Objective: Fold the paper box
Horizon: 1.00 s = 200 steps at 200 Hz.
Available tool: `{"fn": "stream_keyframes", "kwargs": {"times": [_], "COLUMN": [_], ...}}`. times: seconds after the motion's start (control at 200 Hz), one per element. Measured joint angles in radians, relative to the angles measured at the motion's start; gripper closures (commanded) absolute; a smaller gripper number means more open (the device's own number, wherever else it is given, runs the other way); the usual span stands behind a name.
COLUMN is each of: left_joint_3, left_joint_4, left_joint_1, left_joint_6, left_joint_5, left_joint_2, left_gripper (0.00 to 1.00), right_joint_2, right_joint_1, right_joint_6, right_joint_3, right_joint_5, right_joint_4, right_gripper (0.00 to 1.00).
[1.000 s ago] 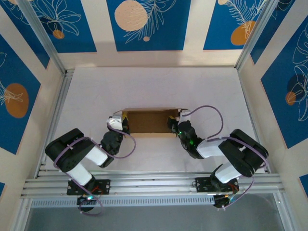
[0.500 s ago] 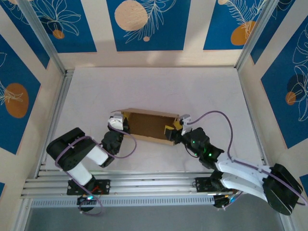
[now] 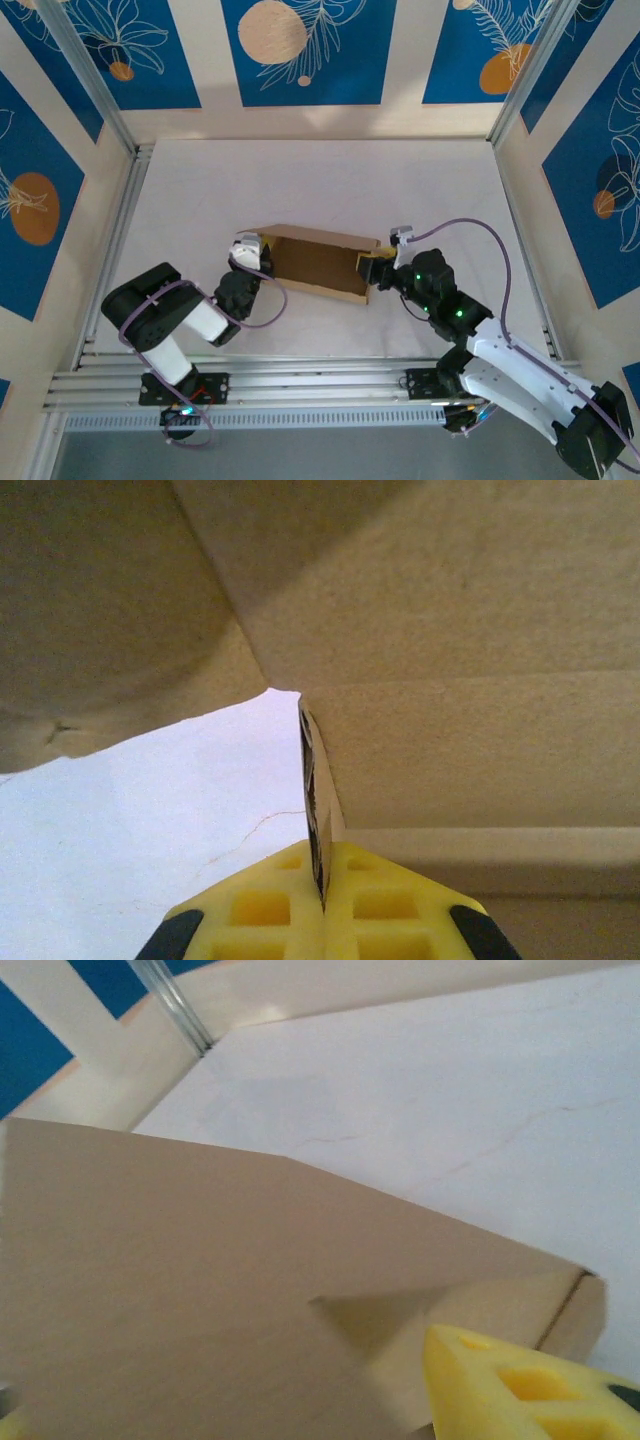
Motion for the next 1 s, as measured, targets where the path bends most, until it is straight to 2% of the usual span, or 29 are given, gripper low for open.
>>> {"fn": "stream_keyframes", "kwargs": {"times": [0.15, 0.43, 0.585, 0.81, 0.905, 1.0], "left_joint_3": [0.000, 0.002, 0.007, 0.022, 0.029, 0.043], "left_joint_4": [0.000, -0.004, -0.008, -0.025, -0.034, -0.053], "left_joint_1": [-0.001, -0.002, -0.002, -0.002, -0.005, -0.010], "left_joint_6": [0.000, -0.016, -0.019, -0.019, -0.019, -0.019], "left_joint_5": [-0.011, -0.060, -0.074, -0.087, -0.091, -0.095], "left_joint_2": [0.000, 0.001, 0.002, 0.002, 0.002, 0.002], "left_gripper": [1.00, 1.00, 1.00, 1.00, 1.00, 1.00], "right_joint_2": [0.030, -0.047, -0.094, -0.097, -0.078, -0.008], "right_joint_1": [-0.081, -0.085, -0.090, -0.101, -0.101, -0.100], "right_joint_6": [0.046, 0.071, 0.098, 0.140, 0.193, 0.264], "right_joint_3": [-0.021, 0.005, 0.060, 0.146, 0.198, 0.293], "right_joint_5": [-0.069, -0.168, -0.176, -0.192, -0.198, -0.232], "right_joint_4": [-0.024, -0.088, -0.132, -0.188, -0.202, -0.229], "right_gripper": [0.36, 0.28, 0.28, 0.51, 0.67, 0.70]}}
